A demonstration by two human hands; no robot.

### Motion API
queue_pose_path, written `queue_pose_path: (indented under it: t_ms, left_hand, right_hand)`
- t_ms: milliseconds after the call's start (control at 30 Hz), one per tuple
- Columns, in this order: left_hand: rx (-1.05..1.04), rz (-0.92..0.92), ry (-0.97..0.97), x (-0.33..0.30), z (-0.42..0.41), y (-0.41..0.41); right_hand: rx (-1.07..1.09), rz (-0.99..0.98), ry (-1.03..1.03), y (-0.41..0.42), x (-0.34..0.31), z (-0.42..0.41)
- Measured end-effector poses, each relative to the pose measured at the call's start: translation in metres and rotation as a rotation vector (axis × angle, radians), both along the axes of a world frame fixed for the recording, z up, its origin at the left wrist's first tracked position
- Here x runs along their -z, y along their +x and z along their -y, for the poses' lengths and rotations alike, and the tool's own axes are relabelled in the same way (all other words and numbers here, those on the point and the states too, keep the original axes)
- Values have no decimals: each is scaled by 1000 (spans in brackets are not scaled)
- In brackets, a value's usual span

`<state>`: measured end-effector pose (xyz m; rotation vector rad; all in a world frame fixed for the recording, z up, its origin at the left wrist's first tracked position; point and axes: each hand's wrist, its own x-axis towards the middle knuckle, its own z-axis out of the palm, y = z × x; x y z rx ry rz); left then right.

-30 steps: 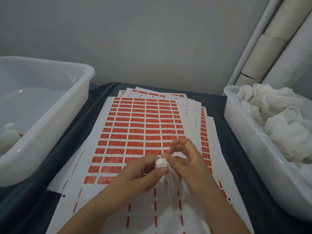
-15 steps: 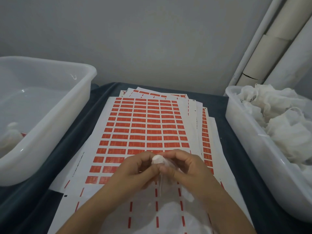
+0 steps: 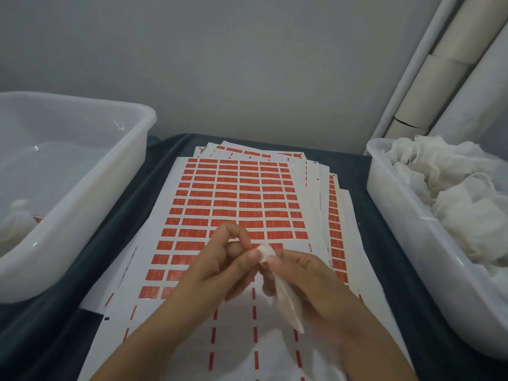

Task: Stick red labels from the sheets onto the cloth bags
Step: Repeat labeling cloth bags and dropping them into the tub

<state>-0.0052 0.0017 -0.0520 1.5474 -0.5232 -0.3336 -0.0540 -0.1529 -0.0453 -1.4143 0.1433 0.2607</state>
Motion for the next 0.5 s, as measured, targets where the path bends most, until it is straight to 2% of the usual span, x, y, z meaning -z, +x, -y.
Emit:
queue_pose_path:
  t_ms: [67,167,333,433,500]
  left_hand:
    - [33,-30,-34,0,0,0]
    - [64,-132,-72,-3,0,0]
    - [89,-402,-198,-5,1,0]
    - [54,-472,-240,-4,3,0]
    - [-42,-461,-210,-2,3,2]
  right_hand:
    - [-47,-46,180,-2,-3,-1]
    - [-99,-81,278,-1,-4,0]
    - [-112,-100,222,3,-1,0]
    - [-32,-93,247,1,-4,0]
    - [40,-50,167,0,-8,1]
